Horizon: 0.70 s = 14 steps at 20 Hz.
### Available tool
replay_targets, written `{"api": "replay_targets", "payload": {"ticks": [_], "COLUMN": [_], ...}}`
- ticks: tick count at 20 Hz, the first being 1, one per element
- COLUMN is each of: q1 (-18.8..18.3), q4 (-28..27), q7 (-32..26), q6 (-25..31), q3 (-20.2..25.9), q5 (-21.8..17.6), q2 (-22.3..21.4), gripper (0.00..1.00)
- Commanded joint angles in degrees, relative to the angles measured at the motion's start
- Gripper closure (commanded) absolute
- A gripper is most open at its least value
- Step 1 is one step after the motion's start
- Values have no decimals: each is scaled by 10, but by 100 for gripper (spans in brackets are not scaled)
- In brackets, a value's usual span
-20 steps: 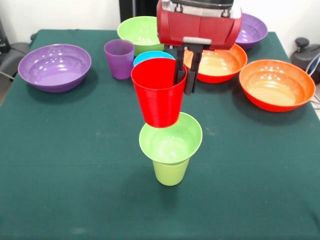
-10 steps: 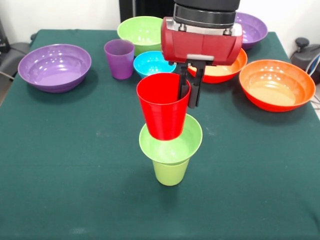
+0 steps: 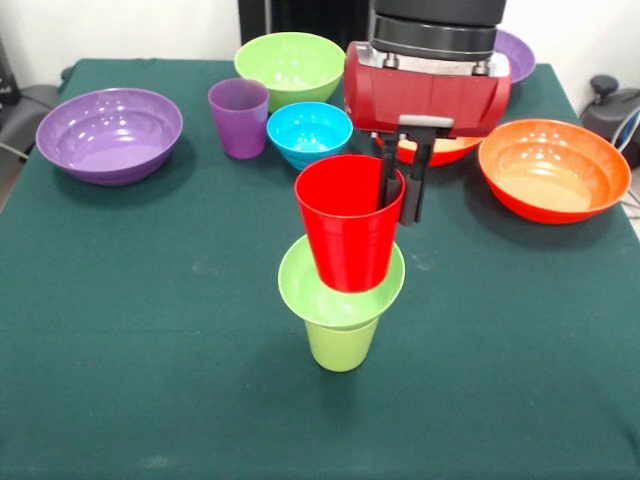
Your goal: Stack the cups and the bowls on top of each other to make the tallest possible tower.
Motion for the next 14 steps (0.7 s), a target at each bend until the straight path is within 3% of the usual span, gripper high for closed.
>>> {"api": "replay_targets", "payload": {"ticks": [1, 14], "q1": [22, 37], "q4": [43, 37], "q7": [19, 29], "q6": [-21, -23], "q3": [15, -11], "q5": [-31, -34], "q2": [33, 44], "gripper": [100, 100]}}
